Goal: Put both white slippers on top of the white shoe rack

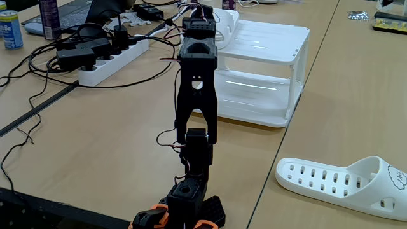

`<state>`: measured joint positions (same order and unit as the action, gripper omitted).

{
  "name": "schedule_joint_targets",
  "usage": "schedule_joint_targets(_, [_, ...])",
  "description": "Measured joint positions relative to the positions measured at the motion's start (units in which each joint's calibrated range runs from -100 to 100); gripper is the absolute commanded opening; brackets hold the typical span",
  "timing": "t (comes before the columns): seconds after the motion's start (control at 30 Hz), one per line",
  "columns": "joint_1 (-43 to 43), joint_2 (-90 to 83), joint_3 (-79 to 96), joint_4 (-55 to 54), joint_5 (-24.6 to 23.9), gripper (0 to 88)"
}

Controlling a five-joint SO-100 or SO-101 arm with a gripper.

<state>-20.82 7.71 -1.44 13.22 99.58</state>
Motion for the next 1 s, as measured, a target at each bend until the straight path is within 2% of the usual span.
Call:
schedule_joint_targets(0.73, [0.4,-26.8,26.1,0.5,0.0,15.3])
schedule_joint_targets(0.87, [4.3,-33.6,30.9,0.5,0.0,15.2])
schedule_joint_targets(1.0, [12.5,-40.5,36.7,0.5,0.0,15.0])
